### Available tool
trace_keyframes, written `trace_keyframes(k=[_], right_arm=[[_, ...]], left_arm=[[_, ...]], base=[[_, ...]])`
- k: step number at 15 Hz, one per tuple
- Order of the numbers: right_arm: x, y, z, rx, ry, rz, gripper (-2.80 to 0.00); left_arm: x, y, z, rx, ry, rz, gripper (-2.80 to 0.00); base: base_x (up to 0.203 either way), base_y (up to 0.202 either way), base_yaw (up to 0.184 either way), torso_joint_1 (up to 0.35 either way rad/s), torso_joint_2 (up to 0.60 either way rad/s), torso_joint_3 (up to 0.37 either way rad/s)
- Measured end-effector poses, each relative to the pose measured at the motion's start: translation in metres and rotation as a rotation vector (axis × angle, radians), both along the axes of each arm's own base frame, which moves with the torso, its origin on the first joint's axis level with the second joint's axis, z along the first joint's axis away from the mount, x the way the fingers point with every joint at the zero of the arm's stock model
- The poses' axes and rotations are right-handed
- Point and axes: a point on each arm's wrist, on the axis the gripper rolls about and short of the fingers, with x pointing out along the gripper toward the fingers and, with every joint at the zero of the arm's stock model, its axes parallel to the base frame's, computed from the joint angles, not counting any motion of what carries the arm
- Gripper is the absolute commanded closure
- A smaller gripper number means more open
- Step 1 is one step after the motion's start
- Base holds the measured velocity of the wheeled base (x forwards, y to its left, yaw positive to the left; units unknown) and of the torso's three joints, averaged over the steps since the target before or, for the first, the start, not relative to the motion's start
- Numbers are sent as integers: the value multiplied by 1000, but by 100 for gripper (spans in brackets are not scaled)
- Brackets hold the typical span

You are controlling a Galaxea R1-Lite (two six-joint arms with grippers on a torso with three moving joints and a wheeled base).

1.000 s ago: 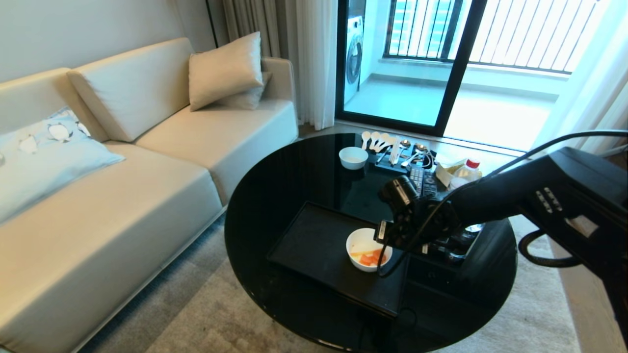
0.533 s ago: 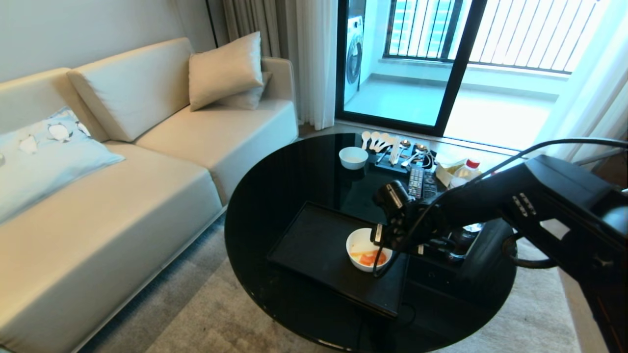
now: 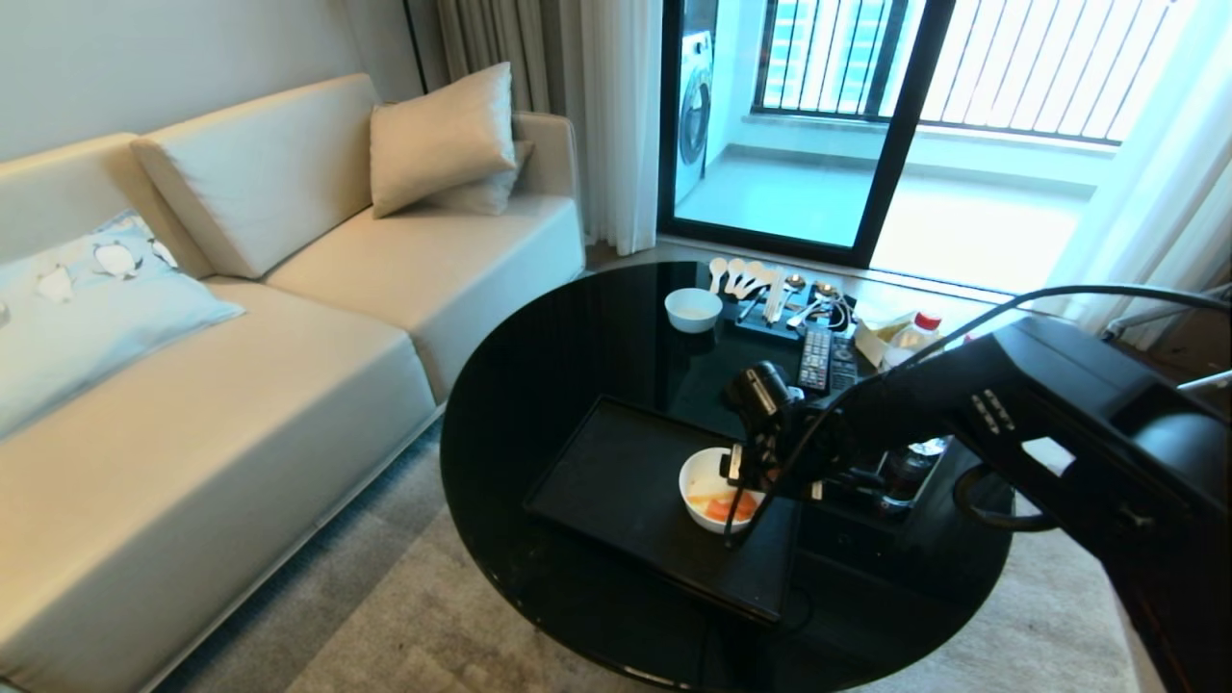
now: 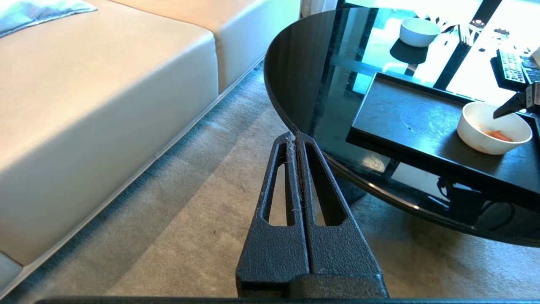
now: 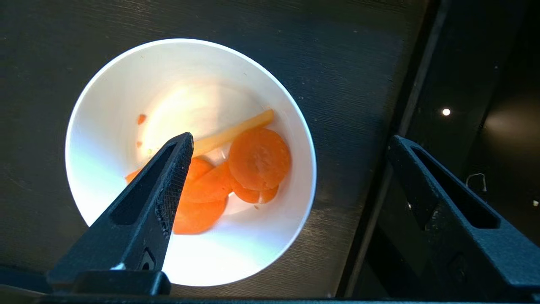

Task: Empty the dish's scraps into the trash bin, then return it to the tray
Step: Pick up the bowl with leftover food

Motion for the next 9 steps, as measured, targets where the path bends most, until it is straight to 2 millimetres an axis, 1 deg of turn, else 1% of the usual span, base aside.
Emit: trace_keyframes(k=[9], right_arm=[[14,8,-7,13,-20,1,-280]], left_arm=[[0,0,0,0,0,0,0]], base=[[0,0,0,0,0,0]])
